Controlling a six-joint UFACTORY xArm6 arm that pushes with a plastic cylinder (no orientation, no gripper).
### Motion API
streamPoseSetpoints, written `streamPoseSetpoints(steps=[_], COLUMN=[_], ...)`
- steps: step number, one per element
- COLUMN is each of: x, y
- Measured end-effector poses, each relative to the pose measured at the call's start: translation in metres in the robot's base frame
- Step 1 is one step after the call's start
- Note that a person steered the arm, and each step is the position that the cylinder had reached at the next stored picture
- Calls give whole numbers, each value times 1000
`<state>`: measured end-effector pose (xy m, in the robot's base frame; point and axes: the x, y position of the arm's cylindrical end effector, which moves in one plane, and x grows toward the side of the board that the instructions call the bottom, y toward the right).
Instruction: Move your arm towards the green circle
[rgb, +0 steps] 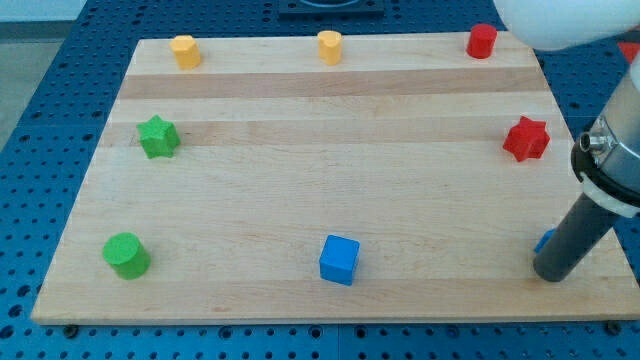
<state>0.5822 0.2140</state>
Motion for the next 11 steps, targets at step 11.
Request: streamPoseSetpoints(steps=[11], x=[13], y=[-441])
